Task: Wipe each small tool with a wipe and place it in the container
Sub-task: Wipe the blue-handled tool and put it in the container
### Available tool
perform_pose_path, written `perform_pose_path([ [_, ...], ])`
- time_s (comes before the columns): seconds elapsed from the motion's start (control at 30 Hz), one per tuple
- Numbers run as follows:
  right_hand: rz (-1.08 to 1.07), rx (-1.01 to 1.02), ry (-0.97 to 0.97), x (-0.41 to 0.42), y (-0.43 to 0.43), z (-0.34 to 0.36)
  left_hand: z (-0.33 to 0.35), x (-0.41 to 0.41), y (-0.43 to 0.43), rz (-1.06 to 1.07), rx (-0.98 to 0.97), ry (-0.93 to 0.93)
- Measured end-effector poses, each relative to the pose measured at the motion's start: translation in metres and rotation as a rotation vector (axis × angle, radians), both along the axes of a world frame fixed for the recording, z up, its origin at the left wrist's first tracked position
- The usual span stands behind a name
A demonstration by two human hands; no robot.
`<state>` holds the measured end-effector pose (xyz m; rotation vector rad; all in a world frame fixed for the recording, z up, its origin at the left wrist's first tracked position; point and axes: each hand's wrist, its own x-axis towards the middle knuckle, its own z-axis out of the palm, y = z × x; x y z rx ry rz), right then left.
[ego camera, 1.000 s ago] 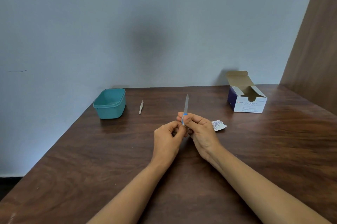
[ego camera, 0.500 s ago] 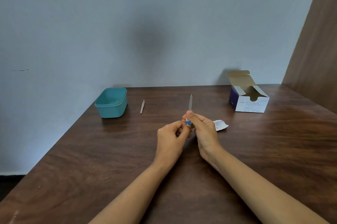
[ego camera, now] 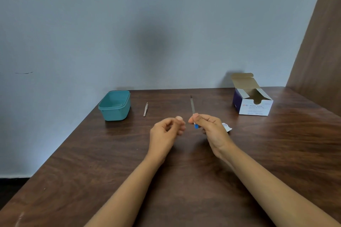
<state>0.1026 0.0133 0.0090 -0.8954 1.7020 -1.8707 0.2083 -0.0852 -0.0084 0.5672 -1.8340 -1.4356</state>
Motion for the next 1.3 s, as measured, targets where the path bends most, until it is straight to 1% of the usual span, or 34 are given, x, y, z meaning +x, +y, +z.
perform_pose_path([
  [0.07, 0.046, 0.037, 0.034, 0.0, 0.002, 0.002, 0.005, 0.002, -0.005, -0.064, 0.158, 0.052],
  [0.13, 0.09, 0.053, 0.047, 0.004, 0.002, 0.003, 0.007, 0.003, -0.008, -0.149, 0.247, 0.07],
  [0.27, 0.176, 0.044, 0.057, 0.012, 0.003, 0.004, 0.01, 0.004, -0.005, -0.287, 0.315, 0.145],
  [0.43, 0.209, 0.031, -0.01, 0.014, 0.004, 0.004, 0.011, 0.004, -0.005, -0.358, 0.396, 0.229],
  [0.67, 0.296, 0.089, -0.036, 0.014, 0.007, 0.008, 0.01, 0.006, -0.008, -0.359, 0.425, 0.212],
  [0.83, 0.278, 0.14, 0.029, 0.012, 0.009, 0.01, 0.012, 0.006, -0.007, -0.315, 0.44, 0.201],
  [0.93, 0.301, 0.174, 0.074, 0.014, 0.007, 0.009, 0.013, 0.007, -0.007, -0.293, 0.474, 0.201],
  [1.1, 0.372, 0.167, 0.03, 0.014, 0.01, 0.011, 0.013, 0.008, -0.007, -0.289, 0.483, 0.175],
  [1.3, 0.344, 0.207, -0.026, 0.011, 0.01, 0.011, 0.013, 0.007, -0.007, -0.296, 0.487, 0.183],
])
